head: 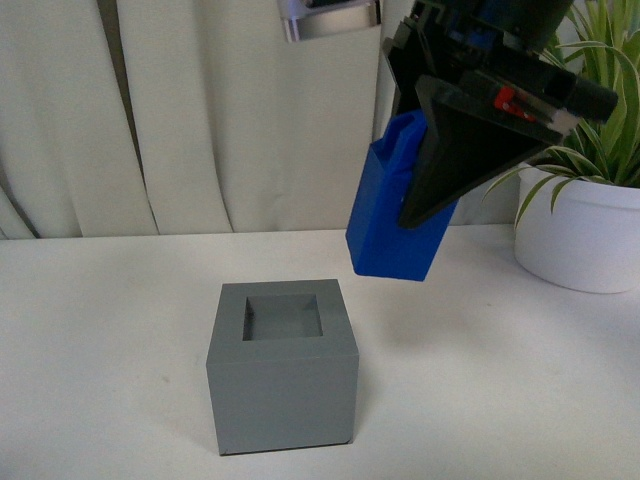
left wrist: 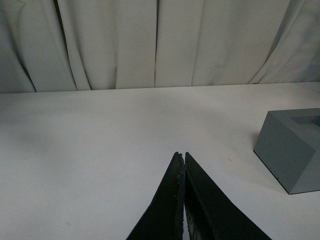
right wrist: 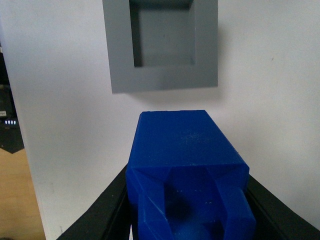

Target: Insert blue part into gray base

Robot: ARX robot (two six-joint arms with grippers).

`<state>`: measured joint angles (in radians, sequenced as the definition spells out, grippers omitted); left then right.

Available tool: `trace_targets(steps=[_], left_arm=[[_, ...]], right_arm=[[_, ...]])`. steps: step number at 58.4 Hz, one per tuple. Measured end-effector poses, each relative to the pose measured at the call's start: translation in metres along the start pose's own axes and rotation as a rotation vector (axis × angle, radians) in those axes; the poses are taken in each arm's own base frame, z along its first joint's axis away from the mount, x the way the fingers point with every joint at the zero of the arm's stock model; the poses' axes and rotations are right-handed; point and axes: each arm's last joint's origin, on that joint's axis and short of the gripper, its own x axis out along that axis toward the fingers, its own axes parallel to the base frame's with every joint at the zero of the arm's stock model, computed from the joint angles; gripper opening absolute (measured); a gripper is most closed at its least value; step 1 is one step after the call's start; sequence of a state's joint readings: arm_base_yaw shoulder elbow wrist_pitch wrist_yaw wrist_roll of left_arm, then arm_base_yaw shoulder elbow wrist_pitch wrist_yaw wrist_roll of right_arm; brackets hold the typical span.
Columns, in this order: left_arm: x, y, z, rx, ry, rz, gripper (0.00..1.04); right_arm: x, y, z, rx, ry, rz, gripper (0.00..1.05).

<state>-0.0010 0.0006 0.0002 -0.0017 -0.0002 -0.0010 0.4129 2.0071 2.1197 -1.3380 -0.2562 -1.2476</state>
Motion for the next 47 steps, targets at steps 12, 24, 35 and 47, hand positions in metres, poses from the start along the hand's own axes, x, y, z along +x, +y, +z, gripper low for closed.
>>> trace_targets(steps=[12,24,35,47], left_arm=[[0.000,0.000,0.000,0.000,0.000,0.000,0.04],[0.000,0.000,0.000,0.000,0.000,0.000,0.04],[0.000,0.000,0.000,0.000,0.000,0.000,0.04],[0.000,0.000,0.000,0.000,0.000,0.000,0.04]], right_arm=[[0.010,0.000,0.017,-0.017,0.001,0.015,0.46],[0.029,0.000,0.029,-0.024,0.006,0.050,0.46],[0.036,0.000,0.040,-0.035,0.007,0.050,0.46],[0.040,-0.002,0.047,-0.039,0.010,0.048,0.46]])
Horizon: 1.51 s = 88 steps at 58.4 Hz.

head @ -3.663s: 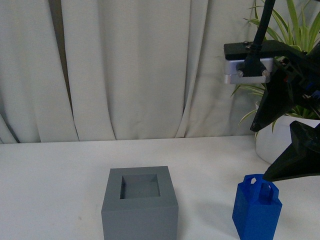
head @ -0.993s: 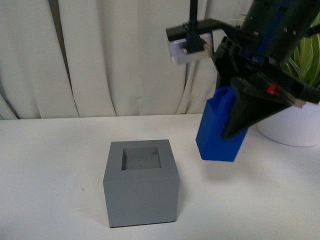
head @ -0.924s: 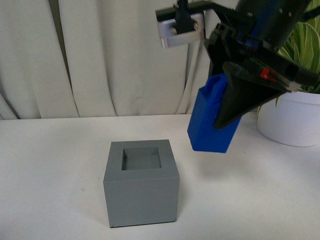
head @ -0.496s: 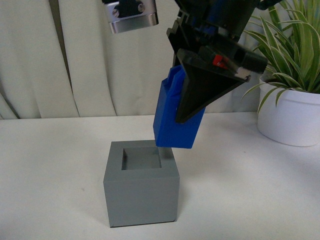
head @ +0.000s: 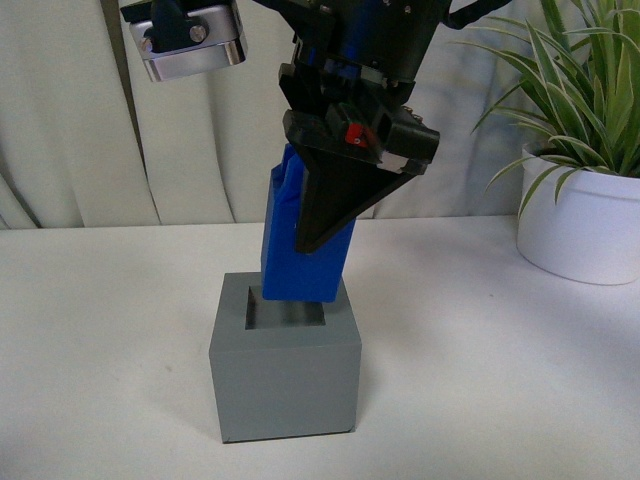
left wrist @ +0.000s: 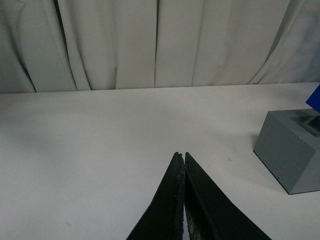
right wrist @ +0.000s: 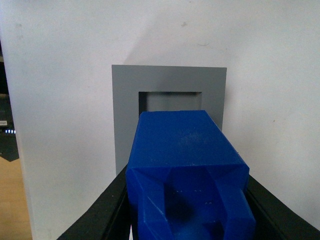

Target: Insert blue part into gray base

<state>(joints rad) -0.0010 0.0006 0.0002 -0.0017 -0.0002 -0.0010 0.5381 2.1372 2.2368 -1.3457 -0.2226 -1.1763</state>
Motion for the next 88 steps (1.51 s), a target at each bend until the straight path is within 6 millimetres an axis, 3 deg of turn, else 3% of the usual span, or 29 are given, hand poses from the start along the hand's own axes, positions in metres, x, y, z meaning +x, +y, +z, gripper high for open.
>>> trace_targets(steps=[22,88], left_arm=[[0.000,0.000,0.000,0.000,0.000,0.000,0.04],[0.000,0.000,0.000,0.000,0.000,0.000,0.04]], right_arm=[[0.015,-0.005,0.004,0.008,0.015,0.022,0.46],[0.029,-0.003,0.004,0.014,0.054,0.052,0.46]])
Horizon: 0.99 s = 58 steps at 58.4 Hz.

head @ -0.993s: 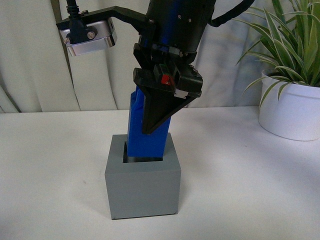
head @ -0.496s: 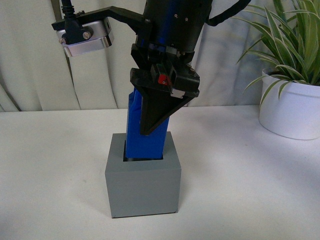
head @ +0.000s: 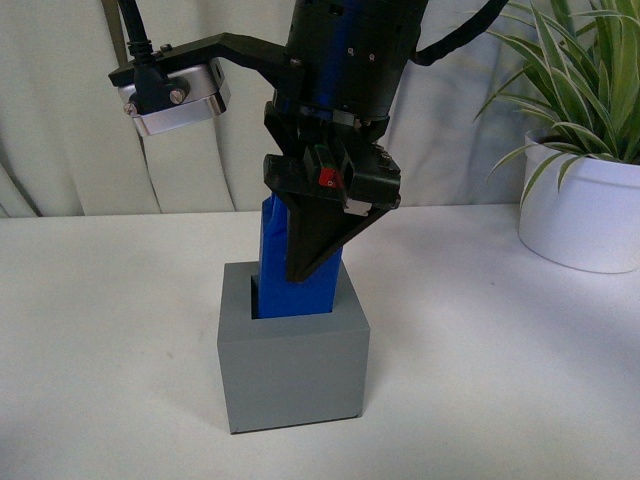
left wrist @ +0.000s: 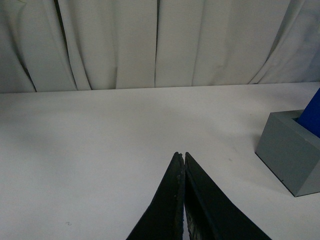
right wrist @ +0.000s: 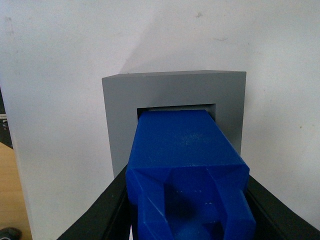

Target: Insert blue part into gray base

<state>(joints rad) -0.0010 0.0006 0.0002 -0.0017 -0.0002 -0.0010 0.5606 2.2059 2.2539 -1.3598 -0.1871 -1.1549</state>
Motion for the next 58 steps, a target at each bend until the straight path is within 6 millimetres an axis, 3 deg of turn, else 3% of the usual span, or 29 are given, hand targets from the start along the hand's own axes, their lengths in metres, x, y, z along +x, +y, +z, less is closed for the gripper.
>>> trace_targets(steps=[7,27,34,43,51,58], left_arm=[[0.000,0.000,0.000,0.000,0.000,0.000,0.04],[0.000,0.000,0.000,0.000,0.000,0.000,0.04],[0.000,0.000,0.000,0.000,0.000,0.000,0.04],[0.000,0.000,0.000,0.000,0.000,0.000,0.04],[0.000,0.000,0.000,0.000,0.000,0.000,0.04],[0.000,0.000,0.000,0.000,0.000,0.000,0.04]], right_arm=[[0.002,0.000,0.000,0.000,0.000,0.003,0.47],[0.001,-0.005,-0.002,0.020,-0.063,-0.002,0.97],[-0.007,-0.006,-0.007,0.027,-0.100,-0.032,0.95],[-0.038,0.005,-0.023,0.034,-0.156,-0.105,0.96],[-0.072,0.022,-0.046,0.054,-0.257,-0.187,0.96],[-0.085,0.045,-0.068,0.082,-0.347,-0.215,0.96]])
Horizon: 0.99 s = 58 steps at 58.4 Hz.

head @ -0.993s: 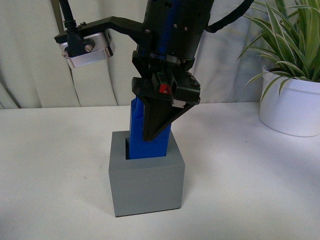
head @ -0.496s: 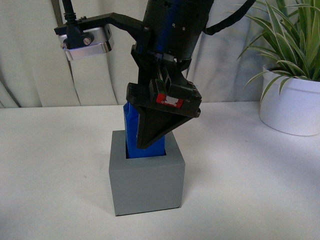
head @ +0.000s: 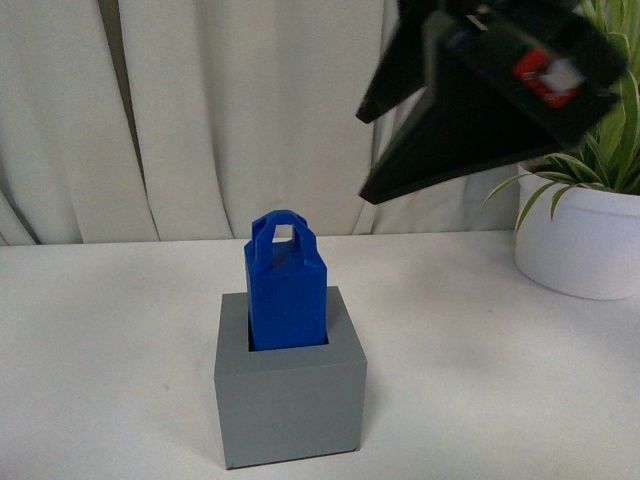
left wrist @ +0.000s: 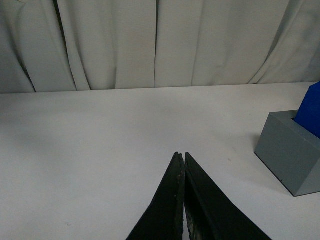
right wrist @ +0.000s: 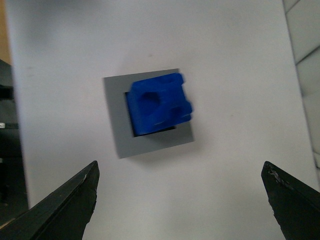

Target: Insert blue part into gray base

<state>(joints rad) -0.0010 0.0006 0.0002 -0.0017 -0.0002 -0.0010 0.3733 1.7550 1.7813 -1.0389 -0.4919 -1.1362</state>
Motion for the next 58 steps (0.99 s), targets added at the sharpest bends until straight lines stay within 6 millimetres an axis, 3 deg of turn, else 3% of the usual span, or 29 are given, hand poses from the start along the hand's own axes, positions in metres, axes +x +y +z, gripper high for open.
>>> trace_targets(steps=[12,16,31,43,54,58], left_arm=[[0.000,0.000,0.000,0.000,0.000,0.000,0.04],[0.000,0.000,0.000,0.000,0.000,0.000,0.04],[0.000,0.000,0.000,0.000,0.000,0.000,0.04],[0.000,0.000,0.000,0.000,0.000,0.000,0.04],[0.000,0.000,0.000,0.000,0.000,0.000,0.04],[0.000,0.000,0.000,0.000,0.000,0.000,0.04]], right_arm=[[-0.033,0.048,-0.031,0.031,-0.161,-0.066,0.96],[-0.042,0.073,-0.049,0.061,-0.197,-0.120,0.96],[-0.038,0.123,-0.102,0.268,-0.260,-0.334,0.96],[-0.039,0.151,-0.137,0.519,-0.357,-0.577,0.96],[-0.038,0.155,-0.141,0.613,-0.388,-0.591,0.96],[-0.032,0.158,-0.141,0.671,-0.363,-0.873,0.85]])
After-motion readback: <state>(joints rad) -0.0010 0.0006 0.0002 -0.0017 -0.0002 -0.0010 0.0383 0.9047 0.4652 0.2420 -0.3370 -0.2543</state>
